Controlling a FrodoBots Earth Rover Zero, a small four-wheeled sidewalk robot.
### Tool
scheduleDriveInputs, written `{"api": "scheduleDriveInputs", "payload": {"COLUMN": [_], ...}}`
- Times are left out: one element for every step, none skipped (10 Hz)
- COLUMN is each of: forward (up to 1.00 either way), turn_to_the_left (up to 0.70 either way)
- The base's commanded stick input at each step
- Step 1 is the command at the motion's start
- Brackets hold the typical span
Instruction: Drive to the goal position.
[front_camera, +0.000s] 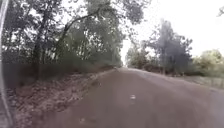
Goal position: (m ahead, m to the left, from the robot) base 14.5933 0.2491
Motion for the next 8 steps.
{"api": "scheduleDriveInputs", "payload": {"forward": [0.70, 0.70, 0.70, 0.70, 0.70, 0.70, 0.70, 0.70], "turn_to_the_left": [-0.32, -0.26, -0.17, -0.07, 0.00, 0.00, 0.00, 0.00]}}
